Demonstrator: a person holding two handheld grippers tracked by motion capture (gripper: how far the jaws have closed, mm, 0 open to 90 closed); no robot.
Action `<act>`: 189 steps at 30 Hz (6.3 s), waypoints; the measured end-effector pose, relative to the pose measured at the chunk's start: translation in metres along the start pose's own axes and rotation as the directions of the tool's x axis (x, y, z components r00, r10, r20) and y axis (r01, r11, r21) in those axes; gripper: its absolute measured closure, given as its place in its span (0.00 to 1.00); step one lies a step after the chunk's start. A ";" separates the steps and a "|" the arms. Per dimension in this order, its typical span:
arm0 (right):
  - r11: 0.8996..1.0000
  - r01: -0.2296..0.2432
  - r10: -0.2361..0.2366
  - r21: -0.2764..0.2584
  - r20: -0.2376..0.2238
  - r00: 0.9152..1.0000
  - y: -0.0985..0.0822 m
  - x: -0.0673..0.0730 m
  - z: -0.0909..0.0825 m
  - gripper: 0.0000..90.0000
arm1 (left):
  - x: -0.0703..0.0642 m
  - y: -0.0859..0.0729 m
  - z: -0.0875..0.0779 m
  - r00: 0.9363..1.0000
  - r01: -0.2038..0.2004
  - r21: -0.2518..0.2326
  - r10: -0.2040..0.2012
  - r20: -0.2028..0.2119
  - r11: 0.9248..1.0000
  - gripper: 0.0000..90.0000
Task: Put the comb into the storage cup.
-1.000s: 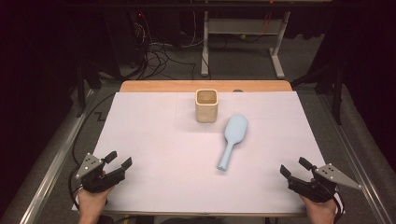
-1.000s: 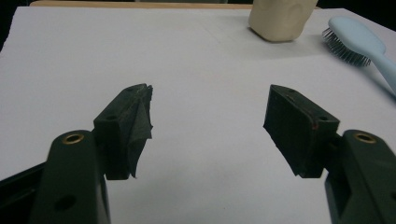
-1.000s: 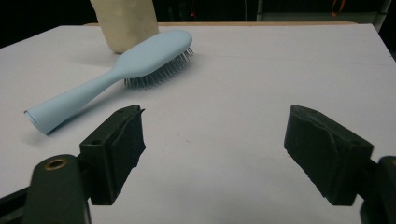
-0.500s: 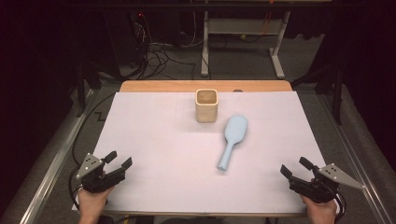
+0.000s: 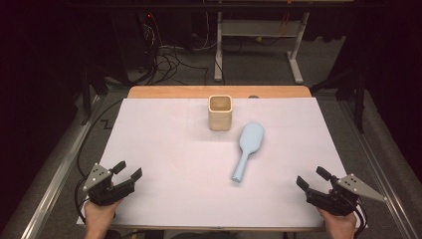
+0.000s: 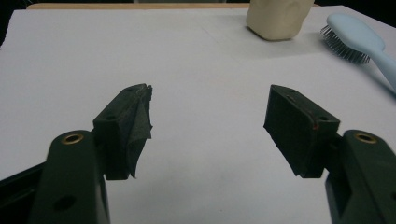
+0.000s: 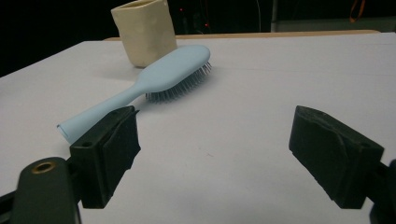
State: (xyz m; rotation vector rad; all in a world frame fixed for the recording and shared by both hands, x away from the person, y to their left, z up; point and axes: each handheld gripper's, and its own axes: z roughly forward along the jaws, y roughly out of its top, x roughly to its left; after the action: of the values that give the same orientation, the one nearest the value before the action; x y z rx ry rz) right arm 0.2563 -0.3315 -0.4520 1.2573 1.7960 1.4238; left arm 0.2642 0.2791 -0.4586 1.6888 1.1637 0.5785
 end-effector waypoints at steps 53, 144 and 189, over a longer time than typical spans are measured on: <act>0.999 0.037 -0.035 0.014 -0.082 0.996 0.019 0.027 0.051 0.21 | -0.006 0.001 0.006 1.000 -0.013 0.008 0.013 0.004 1.000 0.36; 0.763 0.239 -0.074 0.600 -0.286 0.955 0.082 0.117 0.183 1.00 | -0.001 0.000 0.007 1.000 0.032 0.015 -0.032 0.001 0.999 0.36; 0.645 0.282 -0.104 0.710 -0.285 0.953 0.066 0.118 0.181 1.00 | -0.001 0.001 0.005 1.000 0.018 -0.003 -0.018 -0.009 1.000 0.34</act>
State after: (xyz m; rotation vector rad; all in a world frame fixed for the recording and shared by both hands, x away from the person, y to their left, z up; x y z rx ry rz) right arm 0.3793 -0.1431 -0.4298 1.2200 2.7439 0.6979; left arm 0.2680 0.2755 -0.4601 1.6732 1.1823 0.5766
